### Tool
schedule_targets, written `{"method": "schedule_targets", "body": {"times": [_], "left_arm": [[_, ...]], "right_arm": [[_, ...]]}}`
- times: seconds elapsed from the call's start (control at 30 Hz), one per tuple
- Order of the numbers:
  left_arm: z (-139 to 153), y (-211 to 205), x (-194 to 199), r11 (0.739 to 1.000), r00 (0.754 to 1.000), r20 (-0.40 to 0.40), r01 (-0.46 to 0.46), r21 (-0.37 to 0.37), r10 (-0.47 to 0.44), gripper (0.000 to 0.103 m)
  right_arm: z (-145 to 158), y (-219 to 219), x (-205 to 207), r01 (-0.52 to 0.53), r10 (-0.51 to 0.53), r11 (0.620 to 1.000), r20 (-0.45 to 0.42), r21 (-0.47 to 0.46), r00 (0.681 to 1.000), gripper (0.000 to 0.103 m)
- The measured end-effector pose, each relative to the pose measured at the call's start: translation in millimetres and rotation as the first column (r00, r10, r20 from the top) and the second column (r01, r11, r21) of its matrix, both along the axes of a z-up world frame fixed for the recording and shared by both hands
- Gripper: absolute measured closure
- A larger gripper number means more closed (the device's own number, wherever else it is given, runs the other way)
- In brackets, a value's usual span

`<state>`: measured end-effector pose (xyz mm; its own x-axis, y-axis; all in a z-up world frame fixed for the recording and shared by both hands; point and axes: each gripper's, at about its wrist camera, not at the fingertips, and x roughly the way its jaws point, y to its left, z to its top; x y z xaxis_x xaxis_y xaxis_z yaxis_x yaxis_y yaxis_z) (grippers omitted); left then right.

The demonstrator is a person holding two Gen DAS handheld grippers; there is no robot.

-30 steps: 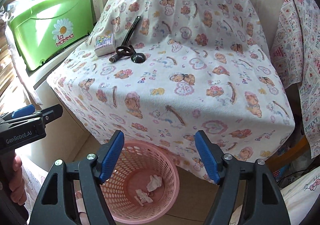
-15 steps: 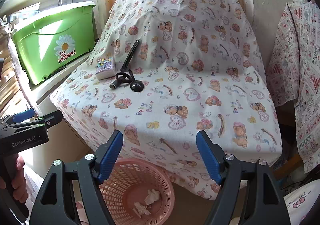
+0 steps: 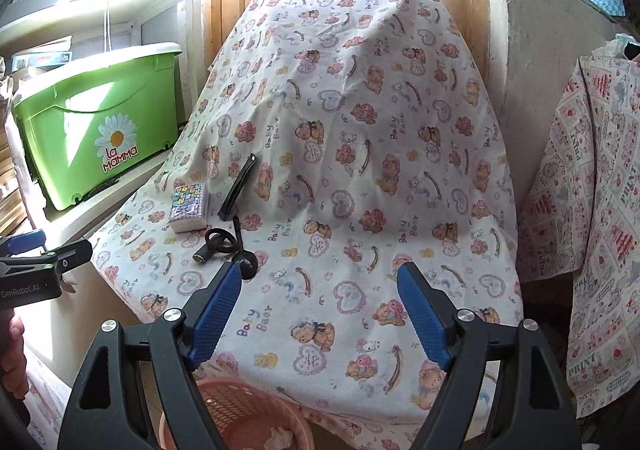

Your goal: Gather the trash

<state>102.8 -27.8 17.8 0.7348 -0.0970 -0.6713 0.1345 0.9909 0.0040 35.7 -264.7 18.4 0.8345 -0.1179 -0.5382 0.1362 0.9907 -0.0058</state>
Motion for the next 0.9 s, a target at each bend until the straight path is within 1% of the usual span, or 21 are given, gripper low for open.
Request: {"method": "schedule_targets", "body": {"times": [0.1, 0.23, 0.5, 0.6, 0.7, 0.77, 0.9], "left_arm": [[-8, -3, 6, 1.000, 0.999, -0.045, 0.017, -0.009, -0.018, 0.002], [-20, -10, 11, 0.999, 0.994, -0.097, 0.043, -0.025, -0.045, 0.002], [-27, -25, 12, 0.997, 0.992, -0.104, 0.069, -0.023, -0.071, 0.002], [-30, -27, 10, 0.997, 0.992, -0.101, 0.082, -0.001, -0.081, 0.008], [-33, -30, 9, 0.995, 0.991, -0.100, 0.094, 0.025, -0.091, 0.016], [-34, -32, 9, 0.994, 0.989, -0.105, 0.104, 0.027, -0.101, 0.021], [-32, -38, 10, 0.993, 0.987, -0.104, 0.121, 0.012, -0.119, 0.023]], "right_arm": [[-9, -5, 1, 0.011, -0.011, 1.000, -0.003, 0.001, 1.000, 0.021], [-25, -16, 3, 0.029, -0.028, 0.999, -0.034, 0.039, 0.999, 0.021], [-34, -30, 6, 0.036, -0.033, 0.998, -0.042, 0.054, 0.999, 0.021], [-39, -31, 8, 0.032, -0.028, 0.998, -0.059, 0.057, 0.998, 0.021], [-40, -29, 9, 0.022, -0.019, 0.998, -0.058, 0.053, 0.998, 0.021], [-39, -28, 10, 0.020, -0.017, 0.999, -0.052, 0.045, 0.998, 0.021], [-39, -27, 9, 0.019, -0.018, 0.999, -0.051, 0.034, 0.999, 0.021]]}}
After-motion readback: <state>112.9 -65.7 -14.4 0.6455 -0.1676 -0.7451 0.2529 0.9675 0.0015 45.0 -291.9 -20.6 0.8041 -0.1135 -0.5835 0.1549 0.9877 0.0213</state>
